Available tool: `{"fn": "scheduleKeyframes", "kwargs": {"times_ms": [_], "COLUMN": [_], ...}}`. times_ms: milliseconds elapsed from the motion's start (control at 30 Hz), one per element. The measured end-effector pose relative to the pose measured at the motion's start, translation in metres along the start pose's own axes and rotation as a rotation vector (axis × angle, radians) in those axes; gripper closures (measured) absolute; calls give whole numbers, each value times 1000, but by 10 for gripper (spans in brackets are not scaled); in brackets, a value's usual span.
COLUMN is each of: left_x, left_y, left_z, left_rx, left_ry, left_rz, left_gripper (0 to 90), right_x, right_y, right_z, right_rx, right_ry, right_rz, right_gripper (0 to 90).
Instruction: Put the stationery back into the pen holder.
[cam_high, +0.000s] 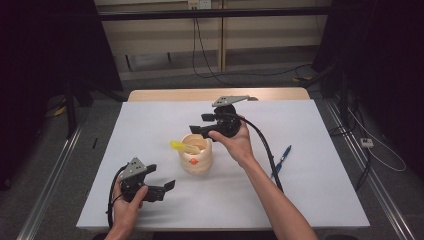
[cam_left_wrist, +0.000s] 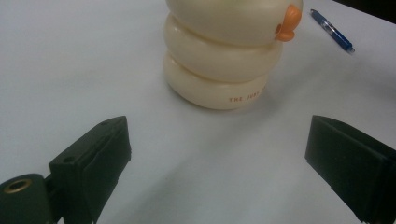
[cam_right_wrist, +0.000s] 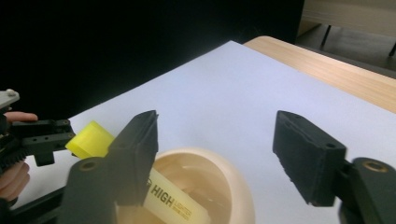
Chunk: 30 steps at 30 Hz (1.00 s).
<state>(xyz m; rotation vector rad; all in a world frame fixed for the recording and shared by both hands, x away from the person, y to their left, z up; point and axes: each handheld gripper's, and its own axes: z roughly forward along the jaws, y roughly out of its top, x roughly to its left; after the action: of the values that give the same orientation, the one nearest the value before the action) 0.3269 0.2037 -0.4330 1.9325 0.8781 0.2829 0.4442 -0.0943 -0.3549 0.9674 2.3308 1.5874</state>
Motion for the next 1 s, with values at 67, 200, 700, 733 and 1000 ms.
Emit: {"fn": "scheduleKeyframes", "kwargs": {"times_ms": [67,200,700,733,1000], "left_x": [0,-1,-1,-1,0], "left_y": [0,0,0,0,0], "left_z": [0,1,1,1,0], "left_rx": [-3,-2,-2,-2,1], "left_ry": [0,2,5,4,0], "left_rz": [-1,-2,-1,-1,0], "left_gripper": [68,68,68,68,68], "right_x": [0,-3,-16,-16,-22], "right_y": [-1,-3,-18,-20,-30], "right_z": [-2,-9,-43,-46,-71], "right_rx": [5,5,45,51,54], "right_ry": [-7,-26,-87,-94,-126], "right_rz": [2,0,2,3,11], "right_gripper": [259,240,119,116,108]}}
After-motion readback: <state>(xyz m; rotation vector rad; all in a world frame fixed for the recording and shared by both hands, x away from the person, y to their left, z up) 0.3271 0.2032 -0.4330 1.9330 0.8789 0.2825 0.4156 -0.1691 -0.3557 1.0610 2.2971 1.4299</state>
